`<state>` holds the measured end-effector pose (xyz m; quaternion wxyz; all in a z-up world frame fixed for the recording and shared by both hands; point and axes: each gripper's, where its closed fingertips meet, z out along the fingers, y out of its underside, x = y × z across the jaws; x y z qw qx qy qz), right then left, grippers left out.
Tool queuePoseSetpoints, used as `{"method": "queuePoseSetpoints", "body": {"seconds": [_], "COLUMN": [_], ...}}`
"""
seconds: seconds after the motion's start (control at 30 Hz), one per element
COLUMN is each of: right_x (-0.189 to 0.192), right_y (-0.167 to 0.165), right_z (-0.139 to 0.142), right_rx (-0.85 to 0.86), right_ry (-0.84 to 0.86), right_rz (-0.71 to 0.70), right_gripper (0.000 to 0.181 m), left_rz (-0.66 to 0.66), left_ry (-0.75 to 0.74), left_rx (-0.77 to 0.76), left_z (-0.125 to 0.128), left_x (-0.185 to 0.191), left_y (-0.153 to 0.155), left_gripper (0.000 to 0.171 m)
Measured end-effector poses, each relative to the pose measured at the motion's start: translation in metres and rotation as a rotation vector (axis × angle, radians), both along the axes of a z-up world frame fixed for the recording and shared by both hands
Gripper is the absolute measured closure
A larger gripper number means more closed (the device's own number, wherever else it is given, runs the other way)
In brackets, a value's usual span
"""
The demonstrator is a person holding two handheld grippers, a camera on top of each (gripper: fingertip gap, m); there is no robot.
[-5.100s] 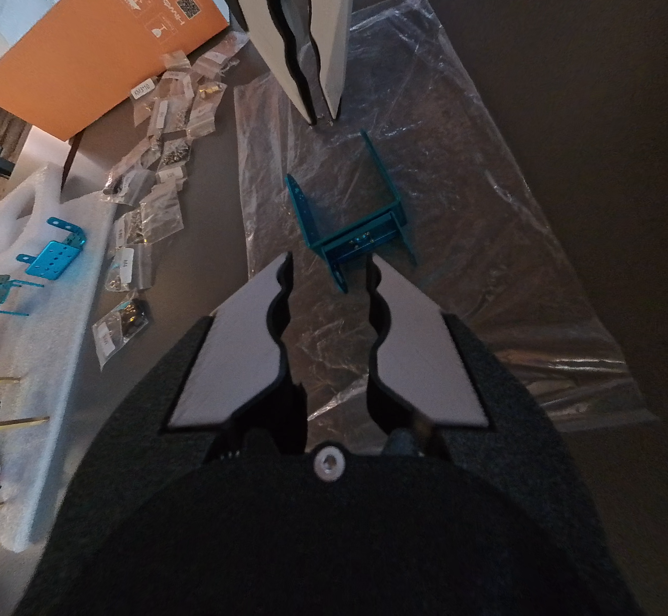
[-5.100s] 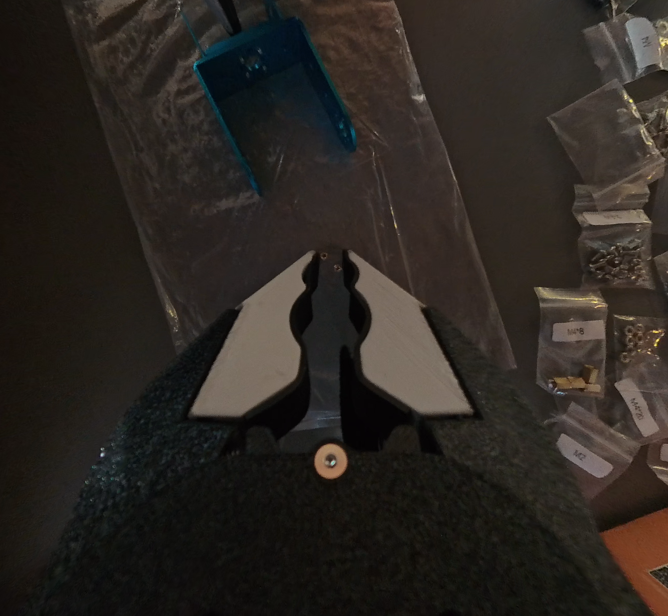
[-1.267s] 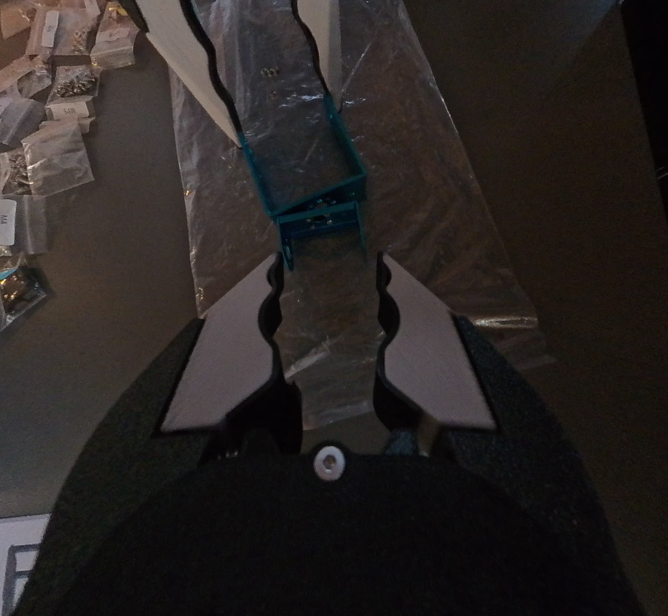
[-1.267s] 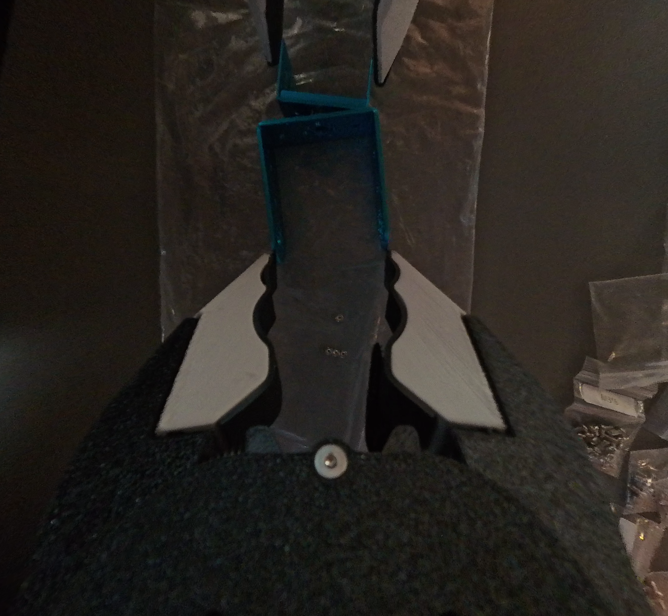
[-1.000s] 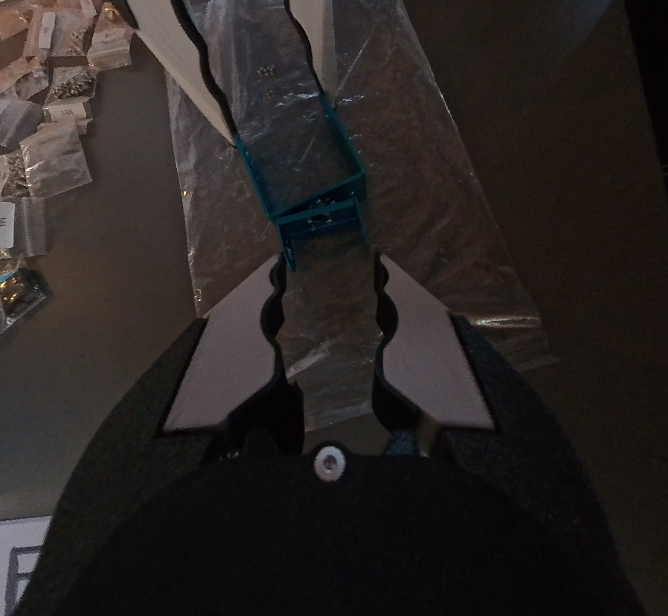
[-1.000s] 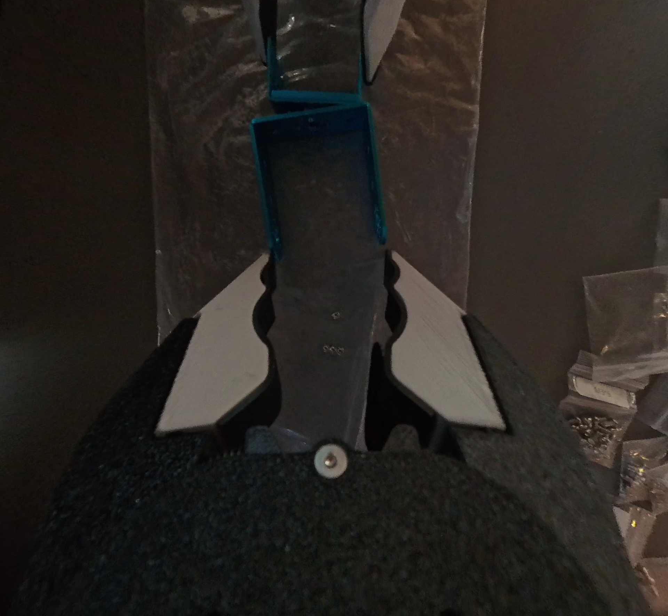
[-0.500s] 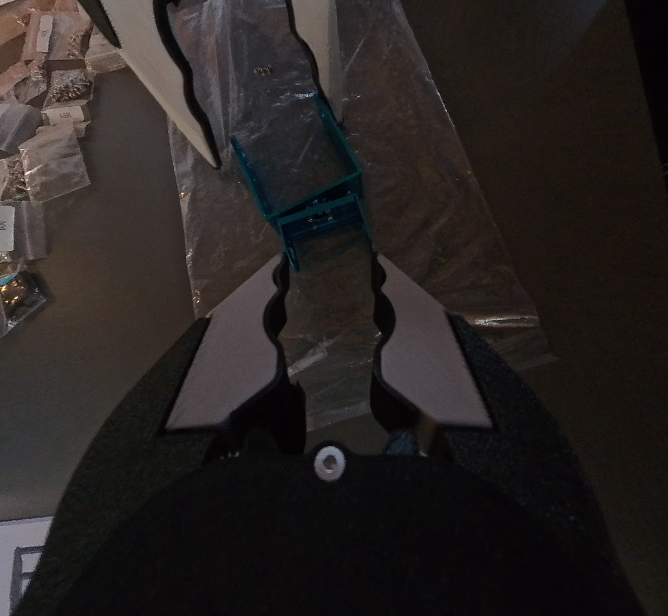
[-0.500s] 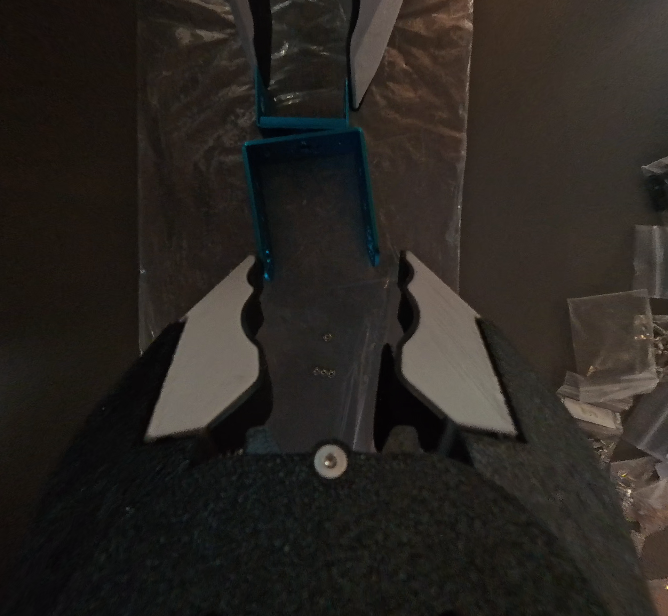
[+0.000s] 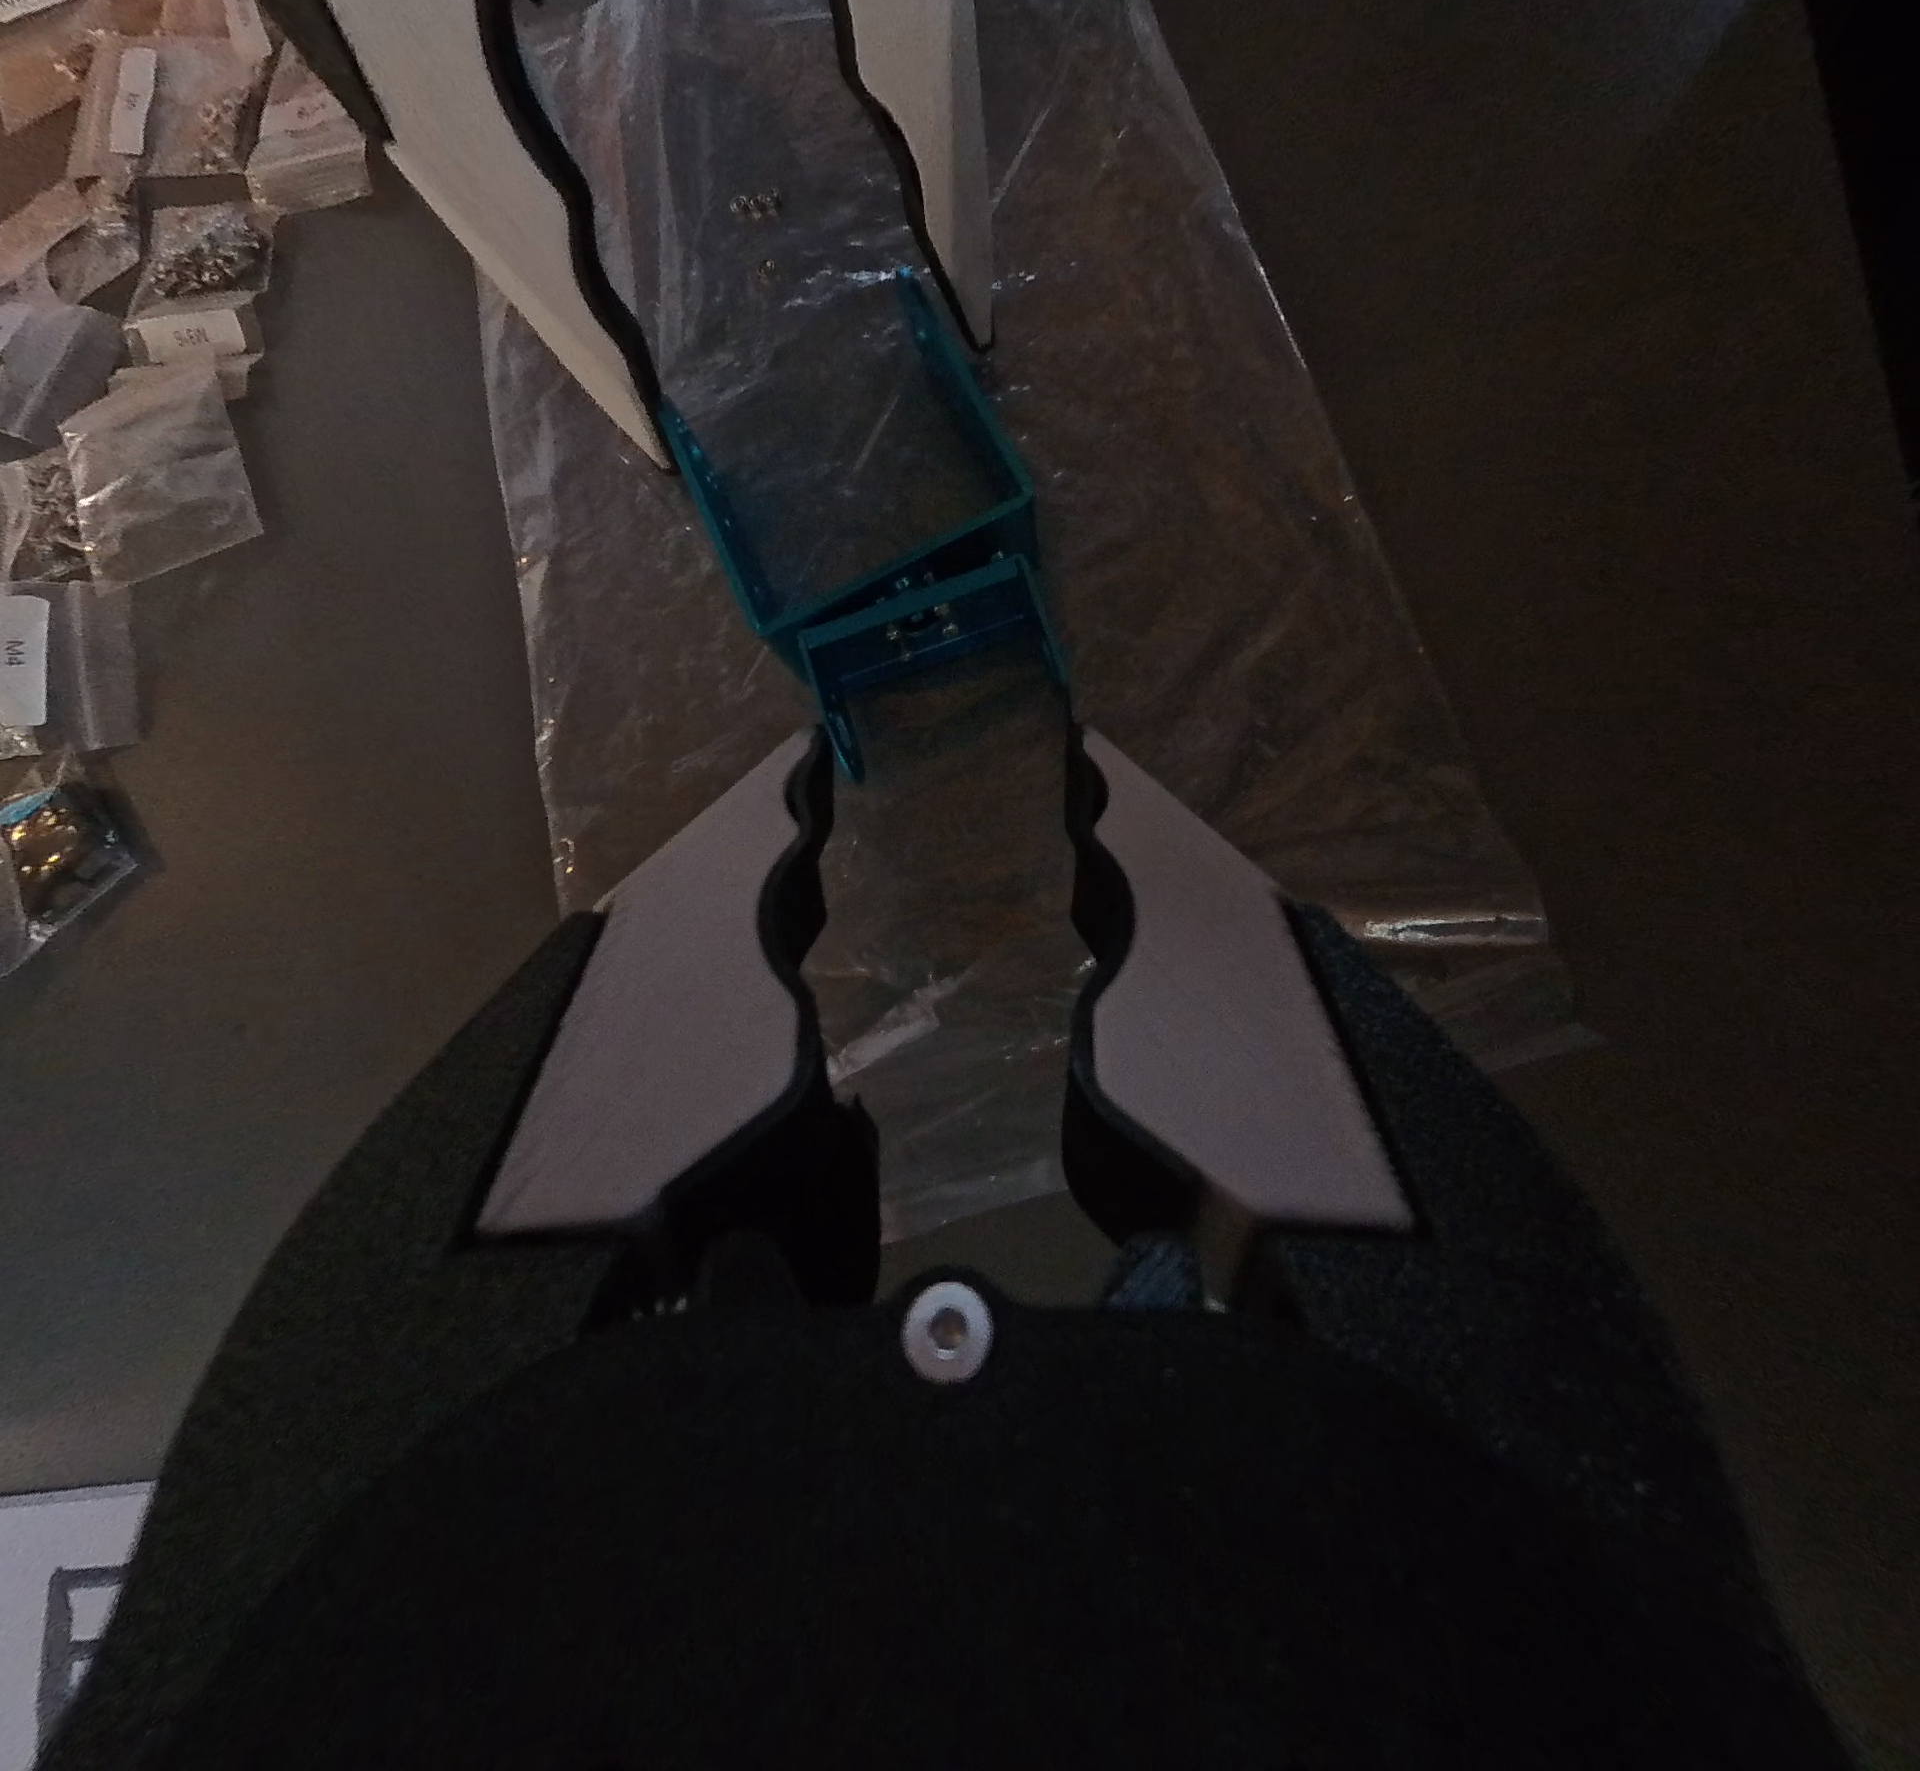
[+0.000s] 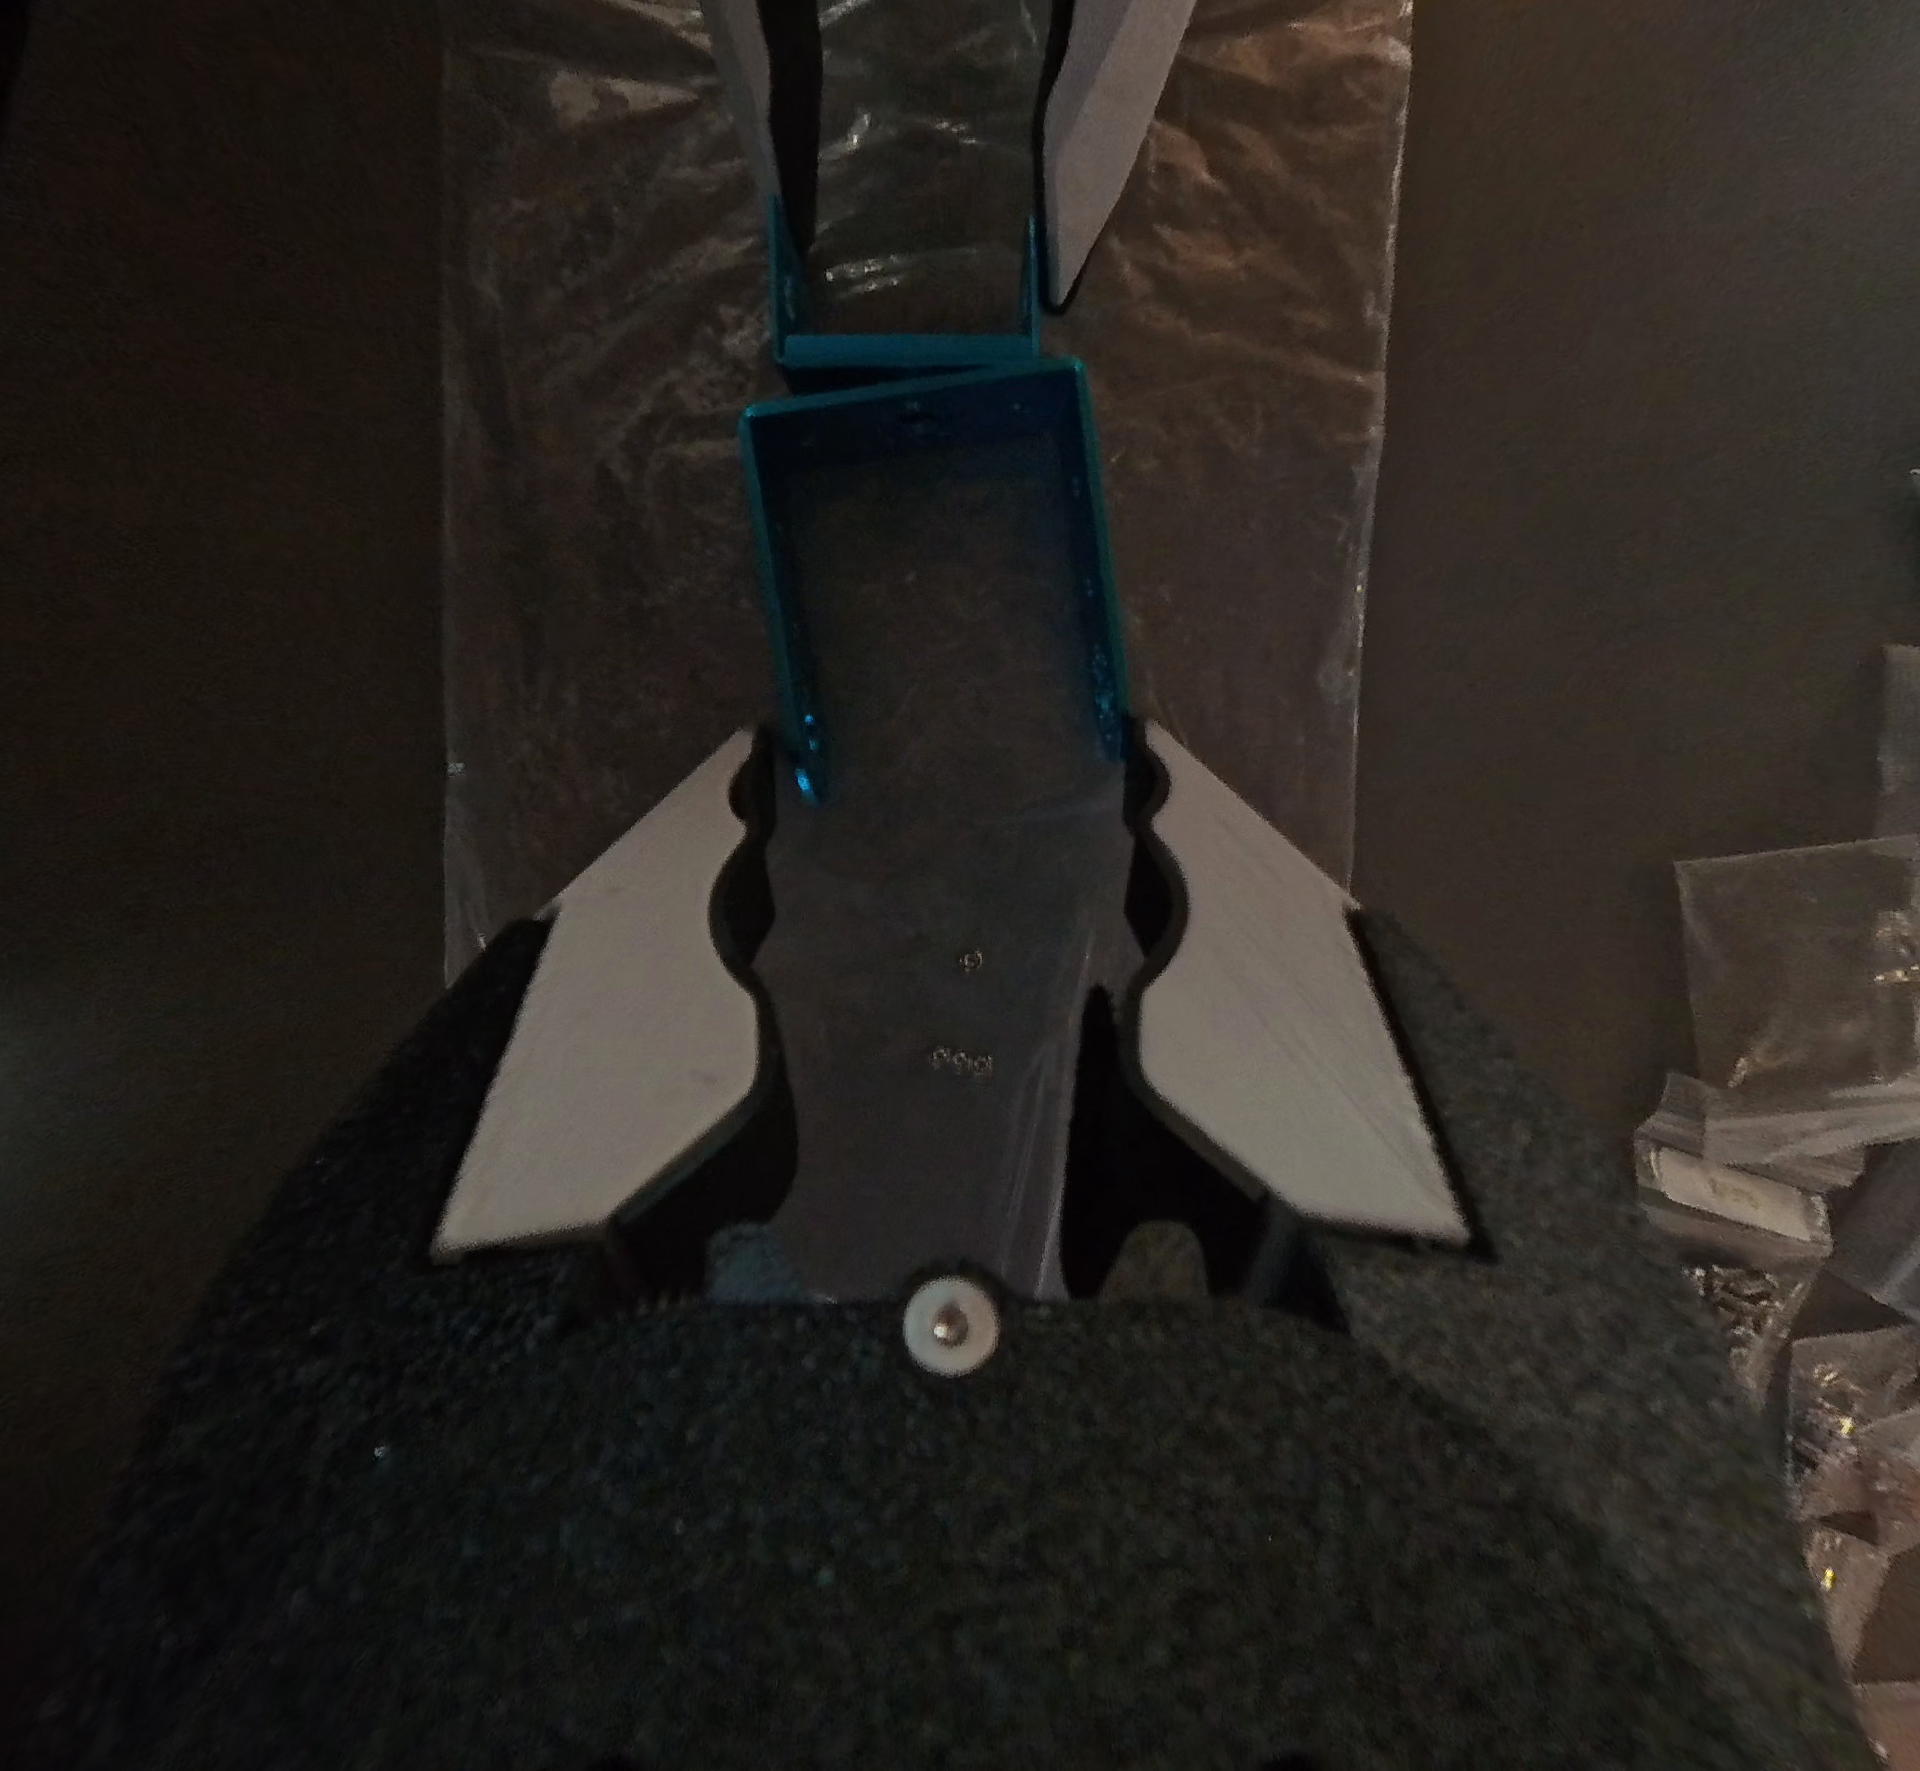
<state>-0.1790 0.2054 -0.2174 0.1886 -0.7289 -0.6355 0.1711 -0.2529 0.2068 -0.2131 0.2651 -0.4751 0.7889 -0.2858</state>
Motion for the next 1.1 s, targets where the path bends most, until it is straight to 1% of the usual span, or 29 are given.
{"method": "queuePoseSetpoints", "body": {"seconds": [0.13,0.27,0.37,0.63,1.1], "right_x": [0.007,0.013,0.008,0.002,0.0], "right_y": [0.005,0.007,0.004,0.002,0.003], "right_z": [0.003,0.002,-0.002,-0.002,-0.002], "right_rx": [0.02,-0.003,0.0,-0.006,-0.001], "right_ry": [-0.011,-0.014,-0.016,-0.003,-0.006], "right_rz": [-0.017,-0.035,-0.016,-0.011,-0.014], "right_gripper": [0.111,0.107,0.109,0.112,0.115], "left_rz": [0.0,0.0,0.002,0.009,0.003], "left_ry": [0.001,-0.001,0.0,-0.006,-0.018], "left_rx": [0.003,0.011,0.008,0.012,0.015], "left_z": [0.0,0.0,0.0,0.0,0.001], "left_x": [0.0,0.0,0.001,0.002,0.004], "left_y": [0.0,0.0,-0.001,-0.001,-0.002], "left_gripper": [0.128,0.128,0.128,0.128,0.128]}}
